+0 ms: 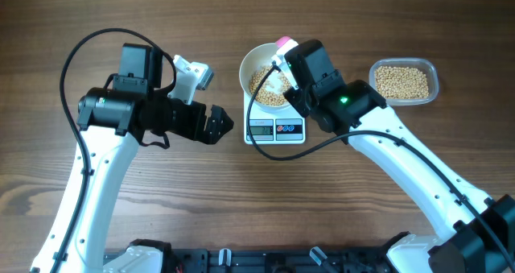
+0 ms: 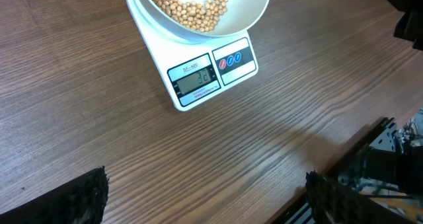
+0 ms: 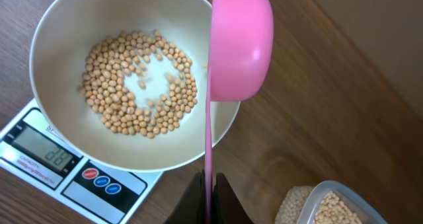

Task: Scoop item into bowl and weigh 150g on scale
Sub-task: 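Tip the scoop to pour soybeans into the bowl, then move the empty scoop back to the soybean tub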

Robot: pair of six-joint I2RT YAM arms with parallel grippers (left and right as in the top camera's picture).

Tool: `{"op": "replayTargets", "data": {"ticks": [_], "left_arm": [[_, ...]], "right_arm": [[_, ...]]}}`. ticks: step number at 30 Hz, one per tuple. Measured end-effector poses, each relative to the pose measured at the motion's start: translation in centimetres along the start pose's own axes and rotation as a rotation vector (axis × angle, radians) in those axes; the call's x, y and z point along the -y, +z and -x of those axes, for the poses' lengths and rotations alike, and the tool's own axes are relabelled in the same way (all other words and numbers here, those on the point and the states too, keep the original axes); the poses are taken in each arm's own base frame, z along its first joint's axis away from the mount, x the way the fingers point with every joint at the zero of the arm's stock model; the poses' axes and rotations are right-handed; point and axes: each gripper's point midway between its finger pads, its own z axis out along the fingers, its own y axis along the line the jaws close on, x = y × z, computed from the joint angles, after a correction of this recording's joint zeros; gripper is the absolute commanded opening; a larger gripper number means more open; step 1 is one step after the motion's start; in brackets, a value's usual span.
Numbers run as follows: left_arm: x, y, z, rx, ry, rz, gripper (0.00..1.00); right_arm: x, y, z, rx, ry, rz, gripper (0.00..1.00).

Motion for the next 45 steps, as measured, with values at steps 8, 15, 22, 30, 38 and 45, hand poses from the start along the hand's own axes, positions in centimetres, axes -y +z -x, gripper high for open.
{"op": "replayTargets", "data": {"ticks": [8, 15, 22, 30, 38, 45], "left_arm": [[0.0, 0.0, 0.0, 0.0, 0.0, 0.0, 1.0], [0.0, 0.0, 0.0, 0.0, 0.0, 0.0, 1.0], [0.0, 0.0, 0.0, 0.0, 0.0, 0.0, 1.0], [0.0, 0.0, 0.0, 0.0, 0.0, 0.0, 1.0], [0.0, 0.0, 0.0, 0.0, 0.0, 0.0, 1.0], [0.0, 0.0, 0.0, 0.0, 0.0, 0.0, 1.0]], "right_arm": [[1.1, 0.2, -0.6, 0.011, 0.283, 0.151, 0.04], [10.3, -2.5, -4.4, 0.054, 0.65, 0.175, 0.04], [14.6, -3.6, -12.9, -0.151, 0.742, 0.048, 0.04], [17.6, -3.1, -16.0, -0.264, 0.682, -0.156, 0.04], [18.4, -1.4, -18.4, -0.375, 0.652, -0.237, 0.04], [18.2, -0.3, -19.5, -0.428, 0.643, -0.244, 0.04]]}}
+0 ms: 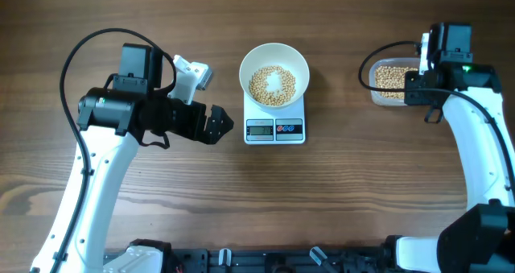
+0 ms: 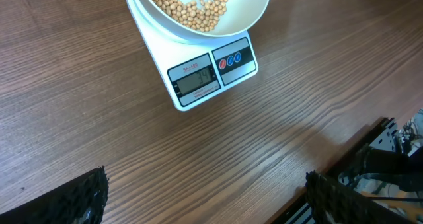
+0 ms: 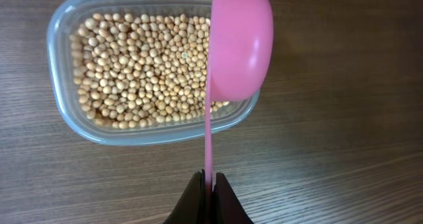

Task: Scoop item into bowl and weigh 150g on scale
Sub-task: 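Move the empty scoop back to the soybean tub, then scoop soybeans again from the tub with the right gripper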

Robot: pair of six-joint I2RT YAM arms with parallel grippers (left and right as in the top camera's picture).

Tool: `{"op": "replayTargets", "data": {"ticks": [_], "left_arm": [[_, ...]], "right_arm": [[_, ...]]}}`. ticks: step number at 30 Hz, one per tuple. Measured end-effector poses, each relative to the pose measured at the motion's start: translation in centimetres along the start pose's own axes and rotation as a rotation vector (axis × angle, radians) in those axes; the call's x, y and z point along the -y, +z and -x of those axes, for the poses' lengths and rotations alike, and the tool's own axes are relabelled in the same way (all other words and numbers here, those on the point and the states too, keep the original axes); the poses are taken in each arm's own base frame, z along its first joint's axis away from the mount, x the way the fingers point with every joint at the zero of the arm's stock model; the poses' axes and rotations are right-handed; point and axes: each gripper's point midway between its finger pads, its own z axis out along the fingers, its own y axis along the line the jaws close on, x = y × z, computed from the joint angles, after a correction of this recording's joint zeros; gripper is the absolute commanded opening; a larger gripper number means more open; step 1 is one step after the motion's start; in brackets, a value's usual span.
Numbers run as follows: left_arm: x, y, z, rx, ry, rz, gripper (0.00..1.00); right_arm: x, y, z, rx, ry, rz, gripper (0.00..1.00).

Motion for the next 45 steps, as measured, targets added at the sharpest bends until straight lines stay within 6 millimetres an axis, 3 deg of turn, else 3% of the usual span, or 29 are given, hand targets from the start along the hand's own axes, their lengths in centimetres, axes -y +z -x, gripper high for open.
{"op": "replayTargets", "data": {"ticks": [10, 23, 29, 45], "left_arm": [[0.0, 0.0, 0.0, 0.0, 0.0, 0.0, 1.0], [0.0, 0.0, 0.0, 0.0, 0.0, 0.0, 1.0], [0.0, 0.0, 0.0, 0.0, 0.0, 0.0, 1.0], [0.0, 0.0, 0.0, 0.0, 0.0, 0.0, 1.0]], "right_arm": [[-1.2, 1.8, -1.1, -0.074, -0.019, 0.044, 0.04], [-2.7, 2.4, -1.5, -0.098, -0.023, 0.12, 0.04], [-4.8, 4.0, -2.1, -0.149, -0.027, 0.213, 0.04], [-7.4, 3.4, -1.9, -0.15, 0.043, 0.378, 0.04]]}}
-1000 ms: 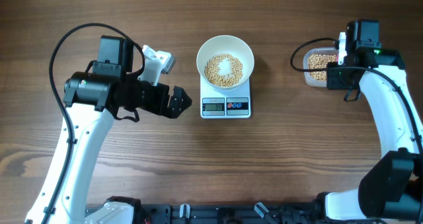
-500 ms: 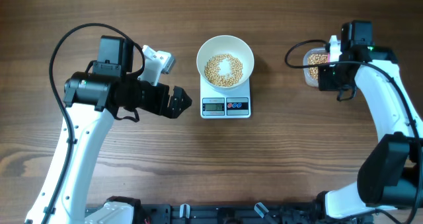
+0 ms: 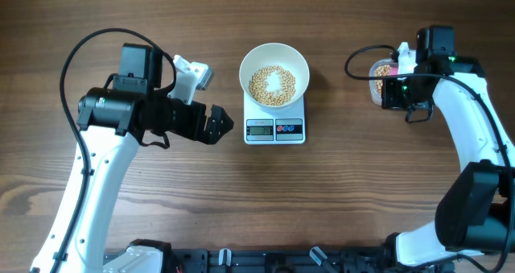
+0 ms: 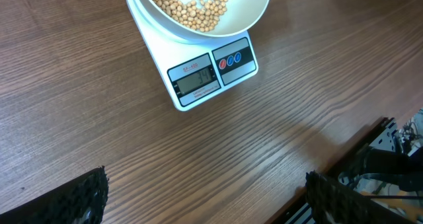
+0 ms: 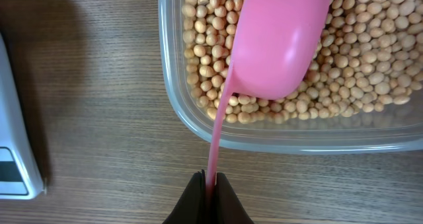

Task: Scoop item into bowl and weigh 150g on scale
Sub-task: 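Scoop soybeans again from the tub with the right gripper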

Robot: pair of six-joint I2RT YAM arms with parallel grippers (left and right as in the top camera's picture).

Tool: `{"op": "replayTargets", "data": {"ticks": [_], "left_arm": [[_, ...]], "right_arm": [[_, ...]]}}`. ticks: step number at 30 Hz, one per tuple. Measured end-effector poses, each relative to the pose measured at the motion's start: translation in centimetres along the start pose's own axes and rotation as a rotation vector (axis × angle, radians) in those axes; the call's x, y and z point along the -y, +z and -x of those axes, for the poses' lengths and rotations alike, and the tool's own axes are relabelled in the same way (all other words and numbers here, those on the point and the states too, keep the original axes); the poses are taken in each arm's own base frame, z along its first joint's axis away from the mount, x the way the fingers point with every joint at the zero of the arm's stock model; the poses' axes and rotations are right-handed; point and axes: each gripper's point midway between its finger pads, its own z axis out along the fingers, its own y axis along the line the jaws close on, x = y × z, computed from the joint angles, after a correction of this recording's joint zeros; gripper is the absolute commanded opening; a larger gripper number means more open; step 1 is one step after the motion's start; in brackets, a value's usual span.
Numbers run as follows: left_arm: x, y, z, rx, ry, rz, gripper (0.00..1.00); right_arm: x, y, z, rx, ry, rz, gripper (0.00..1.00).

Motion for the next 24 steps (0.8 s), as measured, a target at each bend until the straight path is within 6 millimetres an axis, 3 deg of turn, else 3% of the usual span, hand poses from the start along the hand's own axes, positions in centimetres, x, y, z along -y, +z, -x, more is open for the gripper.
{"op": "replayTargets", "data": {"ticks": [17, 24], "left_arm": [[0.0, 0.0, 0.0, 0.0, 0.0, 0.0, 1.0], [0.0, 0.0, 0.0, 0.0, 0.0, 0.0, 1.0]], "right_arm": [[1.6, -1.5, 0.2, 0.04, 0.246, 0.287, 0.04], [1.9, -0.8, 0.0, 0.019, 0.291, 0.352, 0.04]]}}
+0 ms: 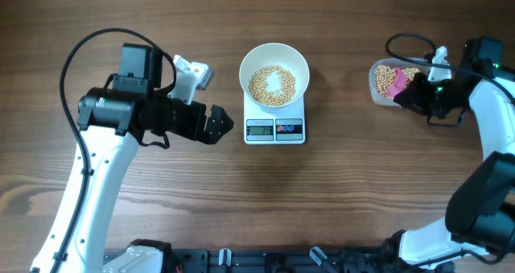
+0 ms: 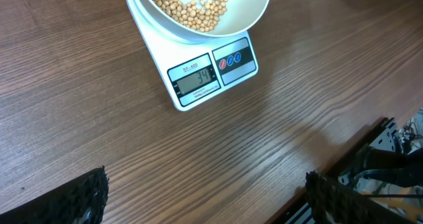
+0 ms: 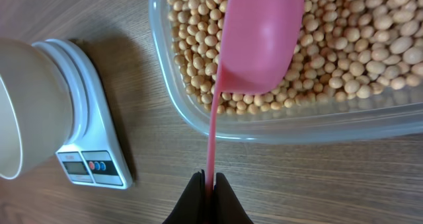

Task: Scoop item into bowl and weigh 150g on scale
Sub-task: 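Scoop soybeans again from the tub with the right gripper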

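Observation:
A white bowl [image 1: 274,73] partly filled with soybeans sits on the white digital scale [image 1: 274,129], whose display [image 2: 193,78] reads 34. At the right, a clear plastic tub [image 1: 385,84] holds more soybeans [image 3: 344,45]. My right gripper [image 3: 210,182] is shut on the thin handle of a pink scoop [image 3: 259,39], whose cup lies down in the tub's beans, back side up. My left gripper [image 1: 216,125] hangs open left of the scale, nothing between its fingers [image 2: 84,196].
The wooden table [image 1: 338,200] carries only the scale, bowl and tub. The table's front edge and dark frame parts [image 2: 383,164] show in the left wrist view. Cables loop behind both arms.
My right arm has swung out to the right of the tub, with the scoop still in the beans but tilted differently. The scale and bowl show in its wrist view now. The left arm has not moved.
First my right gripper held the pink scoop tipped at the bowl, beans falling in. Then it hung over the tub, the scale settling to 34. After that the scoop's cup was down in the tub's beans, and it is there still with the wrist turned.

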Robot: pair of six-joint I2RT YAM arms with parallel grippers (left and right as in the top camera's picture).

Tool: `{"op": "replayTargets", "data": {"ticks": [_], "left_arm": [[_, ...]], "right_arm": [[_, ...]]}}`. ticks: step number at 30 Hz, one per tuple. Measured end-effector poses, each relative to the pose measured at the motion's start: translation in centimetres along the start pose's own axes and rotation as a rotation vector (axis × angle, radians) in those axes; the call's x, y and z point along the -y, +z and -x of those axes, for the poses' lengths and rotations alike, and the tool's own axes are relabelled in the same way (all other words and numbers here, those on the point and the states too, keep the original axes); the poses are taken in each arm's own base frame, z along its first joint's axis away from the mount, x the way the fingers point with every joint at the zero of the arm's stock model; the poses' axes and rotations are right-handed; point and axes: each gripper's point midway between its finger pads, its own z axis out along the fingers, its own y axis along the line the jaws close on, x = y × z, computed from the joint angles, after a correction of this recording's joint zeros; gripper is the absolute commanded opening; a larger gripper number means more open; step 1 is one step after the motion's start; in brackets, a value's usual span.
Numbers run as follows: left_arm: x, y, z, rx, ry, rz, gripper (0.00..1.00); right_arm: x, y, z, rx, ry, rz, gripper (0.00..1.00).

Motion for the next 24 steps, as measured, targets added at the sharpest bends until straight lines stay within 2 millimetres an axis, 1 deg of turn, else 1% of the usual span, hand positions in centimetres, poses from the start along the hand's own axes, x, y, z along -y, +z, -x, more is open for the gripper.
{"op": "replayTargets", "data": {"ticks": [6, 16, 24], "left_arm": [[0.0, 0.0, 0.0, 0.0, 0.0, 0.0, 1.0], [0.0, 0.0, 0.0, 0.0, 0.0, 0.0, 1.0], [0.0, 0.0, 0.0, 0.0, 0.0, 0.0, 1.0]], "right_arm": [[0.7, 0.5, -0.2, -0.024, 0.052, 0.048, 0.04], [1.4, -0.8, 0.3, 0.01, 0.129, 0.153, 0.04], [1.9, -1.4, 0.6, 0.028, 0.164, 0.197, 0.04]]}}
